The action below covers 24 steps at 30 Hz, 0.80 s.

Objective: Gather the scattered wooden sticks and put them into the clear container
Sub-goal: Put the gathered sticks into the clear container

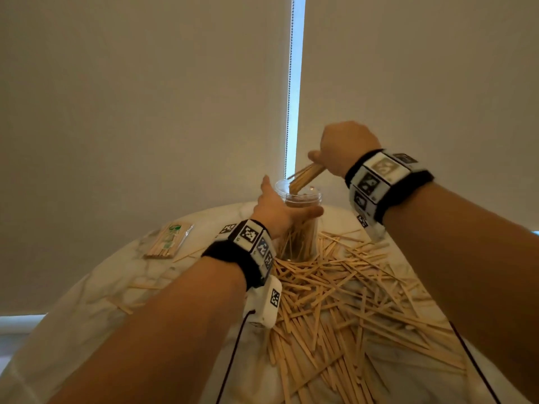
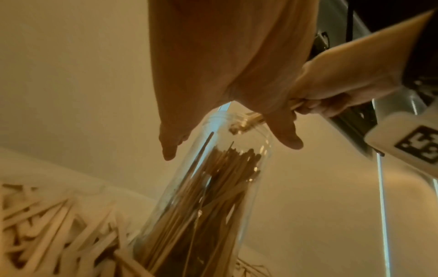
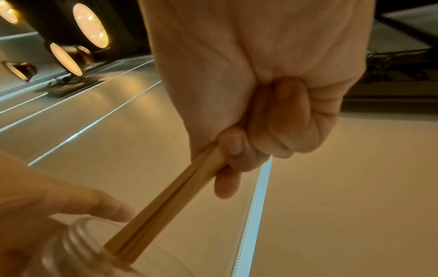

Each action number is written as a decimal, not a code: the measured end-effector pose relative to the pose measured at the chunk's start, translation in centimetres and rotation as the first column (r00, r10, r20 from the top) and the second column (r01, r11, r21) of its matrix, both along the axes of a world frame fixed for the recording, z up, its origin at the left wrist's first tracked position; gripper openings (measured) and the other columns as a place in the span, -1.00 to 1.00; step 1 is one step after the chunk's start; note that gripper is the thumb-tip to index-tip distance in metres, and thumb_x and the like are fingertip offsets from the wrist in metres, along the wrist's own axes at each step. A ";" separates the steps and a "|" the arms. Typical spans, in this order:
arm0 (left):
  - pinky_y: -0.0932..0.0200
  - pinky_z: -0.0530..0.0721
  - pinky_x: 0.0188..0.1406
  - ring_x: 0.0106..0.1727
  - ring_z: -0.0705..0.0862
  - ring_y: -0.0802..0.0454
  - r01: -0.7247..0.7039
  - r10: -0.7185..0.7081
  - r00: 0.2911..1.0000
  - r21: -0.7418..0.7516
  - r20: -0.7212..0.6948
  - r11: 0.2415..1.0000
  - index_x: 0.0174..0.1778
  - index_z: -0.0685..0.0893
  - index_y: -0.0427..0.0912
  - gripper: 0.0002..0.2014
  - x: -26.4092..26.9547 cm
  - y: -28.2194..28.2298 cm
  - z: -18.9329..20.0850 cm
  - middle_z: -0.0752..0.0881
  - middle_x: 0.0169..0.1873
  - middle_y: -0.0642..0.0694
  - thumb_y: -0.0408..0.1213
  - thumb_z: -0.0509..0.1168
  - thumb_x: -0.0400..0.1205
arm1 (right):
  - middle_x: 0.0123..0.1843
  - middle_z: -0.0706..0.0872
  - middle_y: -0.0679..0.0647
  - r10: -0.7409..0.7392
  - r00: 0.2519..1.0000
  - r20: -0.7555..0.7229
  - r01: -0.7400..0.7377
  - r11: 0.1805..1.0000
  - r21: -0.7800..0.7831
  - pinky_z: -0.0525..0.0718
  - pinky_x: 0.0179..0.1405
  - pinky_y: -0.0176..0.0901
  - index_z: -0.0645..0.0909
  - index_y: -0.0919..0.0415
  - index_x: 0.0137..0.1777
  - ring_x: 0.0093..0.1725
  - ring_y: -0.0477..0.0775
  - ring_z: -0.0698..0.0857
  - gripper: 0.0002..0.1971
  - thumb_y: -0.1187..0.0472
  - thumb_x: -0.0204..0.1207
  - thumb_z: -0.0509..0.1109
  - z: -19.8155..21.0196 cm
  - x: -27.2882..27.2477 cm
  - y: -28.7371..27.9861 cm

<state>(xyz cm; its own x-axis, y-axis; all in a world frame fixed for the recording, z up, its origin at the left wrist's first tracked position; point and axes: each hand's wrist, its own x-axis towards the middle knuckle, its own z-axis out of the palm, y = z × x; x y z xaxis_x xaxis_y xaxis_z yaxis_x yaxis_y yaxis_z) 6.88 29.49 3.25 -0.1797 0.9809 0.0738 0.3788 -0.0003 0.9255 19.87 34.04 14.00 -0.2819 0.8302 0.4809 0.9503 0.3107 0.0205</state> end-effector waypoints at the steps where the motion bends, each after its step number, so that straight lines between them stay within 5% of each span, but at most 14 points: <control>1: -0.11 0.38 0.54 0.61 0.36 -0.18 0.018 -0.018 0.999 0.000 0.029 1.000 0.73 -0.26 0.00 0.39 0.2 0.2 -0.2 0.28 0.66 -0.19 0.05 0.69 0.25 | -0.38 0.49 0.05 0.009 0.997 0.070 -0.007 1.000 -0.026 0.58 -0.20 -0.04 0.47 0.18 -0.31 -0.18 0.18 0.61 -0.60 -0.09 0.62 0.38 0.1 -0.8 0.5; 6: 0.33 0.59 0.00 0.14 0.57 0.09 0.051 -0.051 0.999 0.089 -0.002 0.995 0.70 0.00 0.03 -0.04 -0.7 0.3 -1.4 0.58 0.26 0.01 -0.36 0.51 0.54 | -0.35 0.53 0.06 0.074 0.958 0.278 -0.031 0.987 -0.156 0.62 -0.16 -0.03 0.44 0.18 -0.35 -0.15 0.17 0.63 -0.51 -0.19 0.61 0.37 -0.7 -4.0 2.2; 10: 0.13 0.64 0.01 0.09 0.65 -0.07 0.054 -0.050 0.996 0.057 -0.068 0.997 0.70 -0.04 0.09 -0.06 -1.2 0.6 -1.7 0.63 0.27 -0.17 -0.49 0.39 0.56 | -0.32 0.59 0.04 0.161 0.869 0.467 -0.045 0.968 -0.248 0.65 -0.06 -0.04 0.52 0.21 -0.30 -0.15 0.12 0.61 -0.54 -0.18 0.61 0.36 -1.8 -5.5 2.5; 12: 0.10 0.63 0.05 0.10 0.63 -0.08 0.051 -0.047 0.996 0.058 -0.073 0.997 0.70 -0.04 0.10 -0.06 -1.2 0.5 -1.8 0.58 0.18 -0.10 -0.49 0.39 0.55 | -0.37 0.57 0.00 0.175 0.853 0.492 -0.051 0.965 -0.257 0.69 0.02 -0.04 0.53 0.16 -0.36 -0.19 0.10 0.60 -0.59 -0.11 0.60 0.41 -1.9 -5.6 2.8; 18: 0.10 0.63 0.05 0.07 0.63 -0.04 0.055 -0.046 0.994 0.097 -0.100 0.994 0.69 -0.02 0.02 -0.08 -1.6 1.3 -2.3 0.58 0.15 -0.04 -0.45 0.41 0.54 | -0.41 0.59 0.04 0.132 0.853 0.505 -0.046 0.983 -0.180 0.70 -0.16 -0.07 0.46 0.16 -0.44 -0.23 0.13 0.67 -0.53 -0.13 0.47 0.54 -1.8 -6.1 3.4; 22: 0.22 0.65 -0.15 0.09 0.64 -0.01 0.061 -0.056 0.996 0.074 -0.068 0.995 0.70 -0.06 0.12 -0.01 -1.8 1.5 -2.6 0.57 0.20 0.00 -0.51 0.41 0.53 | -0.23 0.71 0.08 0.202 0.882 0.426 -0.066 0.948 -0.311 0.62 -0.10 -0.11 0.72 0.25 -0.14 -0.15 0.11 0.65 -0.71 -0.02 0.55 0.49 -2.7 -7.0 3.4; 24: 0.17 0.64 -0.06 0.09 0.62 -0.01 0.068 -0.062 0.996 0.082 -0.066 0.994 0.71 -0.06 0.08 -0.02 -1.8 1.6 -2.6 0.58 0.20 -0.04 -0.52 0.40 0.53 | -0.09 0.74 0.09 0.177 0.859 0.480 -0.035 0.956 -0.290 0.64 -0.07 -0.13 0.75 0.24 0.05 -0.11 0.12 0.66 -0.71 0.00 0.57 0.47 -3.4 -6.9 3.6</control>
